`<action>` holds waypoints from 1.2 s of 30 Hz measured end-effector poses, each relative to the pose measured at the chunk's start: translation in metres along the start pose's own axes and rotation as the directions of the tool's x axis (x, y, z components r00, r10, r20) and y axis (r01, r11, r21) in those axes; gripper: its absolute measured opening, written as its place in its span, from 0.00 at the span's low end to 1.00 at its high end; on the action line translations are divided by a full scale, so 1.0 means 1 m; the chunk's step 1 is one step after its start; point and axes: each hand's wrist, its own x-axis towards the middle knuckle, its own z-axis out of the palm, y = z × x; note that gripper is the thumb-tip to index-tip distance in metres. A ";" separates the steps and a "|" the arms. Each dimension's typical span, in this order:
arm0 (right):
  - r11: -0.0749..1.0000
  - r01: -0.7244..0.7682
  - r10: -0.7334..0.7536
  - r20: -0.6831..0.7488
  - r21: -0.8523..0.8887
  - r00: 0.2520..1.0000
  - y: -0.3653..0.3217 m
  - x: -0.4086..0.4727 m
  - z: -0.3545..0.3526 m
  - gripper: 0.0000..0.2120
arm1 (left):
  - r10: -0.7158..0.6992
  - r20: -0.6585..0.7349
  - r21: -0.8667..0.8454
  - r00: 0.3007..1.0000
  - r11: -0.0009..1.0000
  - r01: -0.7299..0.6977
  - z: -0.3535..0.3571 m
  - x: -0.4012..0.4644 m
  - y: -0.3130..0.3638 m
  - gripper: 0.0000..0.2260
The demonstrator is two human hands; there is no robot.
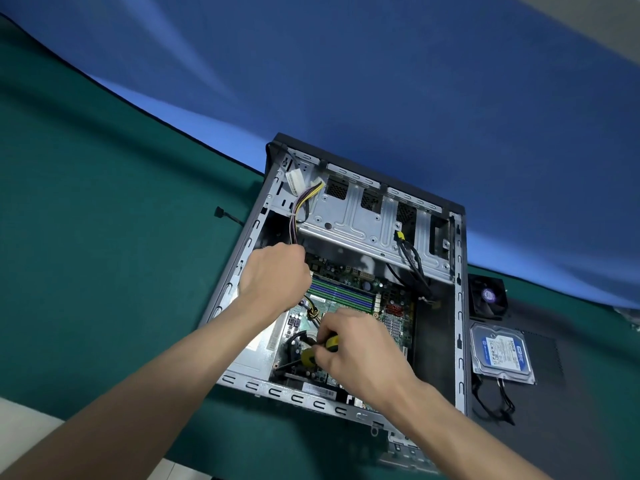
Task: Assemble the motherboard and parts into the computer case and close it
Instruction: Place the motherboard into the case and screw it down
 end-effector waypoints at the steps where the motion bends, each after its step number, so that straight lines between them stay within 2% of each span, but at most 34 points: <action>1: 1.000 -0.006 0.006 -0.004 -0.002 1.000 0.001 0.000 0.000 0.04 | 0.000 0.000 0.002 1.000 1.000 0.000 0.000 0.000 0.000 0.12; 9: 0.999 -0.042 0.042 -0.024 0.011 0.999 0.004 -0.002 -0.002 0.04 | 0.002 -0.003 -0.012 1.000 1.000 -0.002 0.001 0.000 -0.001 0.12; 30: 0.999 -0.030 0.030 -0.006 -0.035 1.000 -0.005 -0.003 0.000 0.06 | 0.007 -0.013 -0.012 1.000 1.000 -0.007 0.001 -0.001 0.000 0.11; 33: 0.997 -0.038 0.040 0.024 -0.061 0.999 -0.012 -0.001 -0.002 0.09 | 0.003 -0.015 -0.004 1.000 1.000 -0.003 0.001 -0.001 0.000 0.11; 36: 0.998 -0.060 0.058 0.107 0.012 0.993 -0.019 0.003 -0.009 0.14 | 0.000 -0.021 -0.014 1.000 1.000 -0.001 0.001 0.000 0.000 0.11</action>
